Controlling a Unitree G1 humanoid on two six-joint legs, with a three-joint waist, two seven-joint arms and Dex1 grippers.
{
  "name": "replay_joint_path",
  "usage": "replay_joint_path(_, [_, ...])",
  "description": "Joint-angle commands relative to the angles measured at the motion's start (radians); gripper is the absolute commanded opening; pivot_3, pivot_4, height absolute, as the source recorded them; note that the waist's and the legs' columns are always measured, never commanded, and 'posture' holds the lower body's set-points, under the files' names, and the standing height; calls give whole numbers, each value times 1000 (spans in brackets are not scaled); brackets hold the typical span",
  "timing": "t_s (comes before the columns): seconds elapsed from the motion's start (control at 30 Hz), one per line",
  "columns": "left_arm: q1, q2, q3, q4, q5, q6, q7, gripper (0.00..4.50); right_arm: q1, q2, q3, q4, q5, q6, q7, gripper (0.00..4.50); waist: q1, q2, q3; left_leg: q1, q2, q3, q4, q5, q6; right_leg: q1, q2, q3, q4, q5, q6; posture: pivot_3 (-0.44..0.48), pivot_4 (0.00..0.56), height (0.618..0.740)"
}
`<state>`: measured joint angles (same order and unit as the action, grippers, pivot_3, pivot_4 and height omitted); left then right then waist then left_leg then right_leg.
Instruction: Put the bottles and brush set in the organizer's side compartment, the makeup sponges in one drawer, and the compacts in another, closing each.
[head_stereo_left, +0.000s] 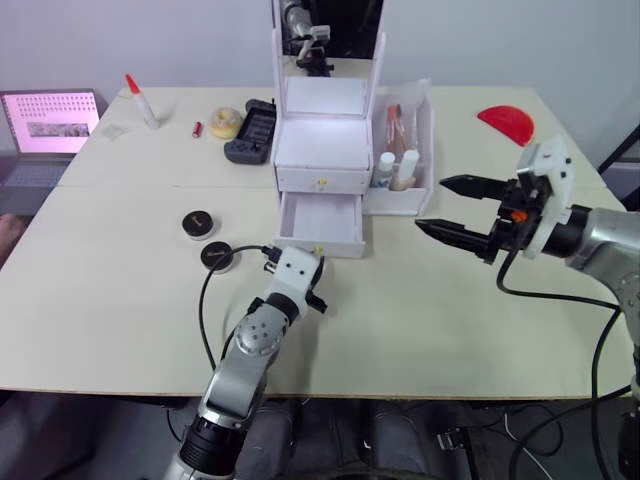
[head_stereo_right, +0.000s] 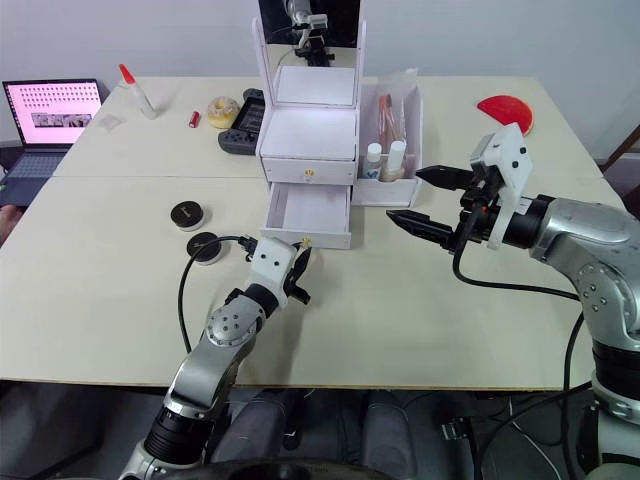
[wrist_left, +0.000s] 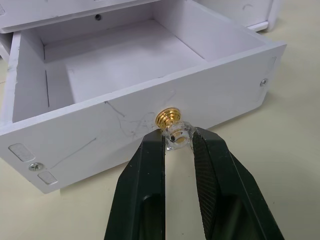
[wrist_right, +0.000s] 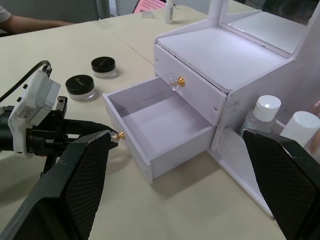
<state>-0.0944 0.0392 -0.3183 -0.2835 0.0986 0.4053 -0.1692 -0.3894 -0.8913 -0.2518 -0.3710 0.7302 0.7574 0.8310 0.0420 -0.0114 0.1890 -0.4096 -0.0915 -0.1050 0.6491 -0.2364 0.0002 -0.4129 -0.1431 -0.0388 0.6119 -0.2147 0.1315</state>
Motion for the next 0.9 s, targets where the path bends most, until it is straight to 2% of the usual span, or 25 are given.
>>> replay_joint_path(0.03, [2,4,0,-53,-9,-3,-14,1696,-16,-10,-26,-29,8,-9,-3,4500,0,0,0,0,0,0,0,0,0,0,0,0,0,0,0,0,150,738])
replay_joint_path(0.2, [25,52,-4,-128,-17,39,-65,4315,-12,-9,-27,-25,6,-14,0,4500,-3,0,0,0,0,0,0,0,0,0,0,0,0,0,0,0,150,738])
replay_joint_path(0.33, [64,112,13,-230,-40,97,-116,4419,-8,-9,-31,-21,4,-19,3,4500,-2,1,0,0,1,0,-1,0,0,-1,0,0,0,0,0,0,150,738])
replay_joint_path(0.47, [156,248,110,-404,-142,180,-240,4419,31,-27,-63,-2,-4,-32,28,4500,-3,1,0,0,1,0,-2,0,0,-1,1,0,0,-2,-3,0,150,738])
replay_joint_path(0.57, [212,350,267,-515,-332,251,-382,4419,102,-50,-121,30,-22,-60,66,4500,1,1,1,-1,3,0,-2,0,0,-2,3,0,0,-2,-4,0,150,738])
replay_joint_path(0.63, [238,433,444,-545,-522,299,-506,4419,166,-67,-177,54,-31,-84,97,4500,1,2,1,-1,3,0,-2,0,0,-2,2,0,0,-3,-5,0,150,738])
replay_joint_path(0.7, [246,530,649,-495,-685,311,-632,4419,241,-82,-238,81,-41,-113,143,4500,-2,2,1,-1,3,0,-2,0,0,-2,3,0,0,-3,-5,0,150,738])
replay_joint_path(0.73, [240,593,754,-415,-715,305,-686,4419,283,-86,-271,99,-49,-132,167,4500,-2,3,1,-1,3,0,-2,0,0,-2,3,0,0,-3,-5,0,150,738])
replay_joint_path(0.8, [241,698,886,-272,-718,261,-770,4419,349,-88,-320,137,-63,-174,211,4500,-2,3,1,0,5,0,-2,0,0,-3,5,0,0,-4,-6,0,150,738])
replay_joint_path(0.9, [260,805,1009,-77,-719,226,-855,4419,428,-88,-379,224,-99,-255,272,4500,-6,5,1,1,8,5,-2,0,0,-3,7,1,0,-5,-8,0,150,738])
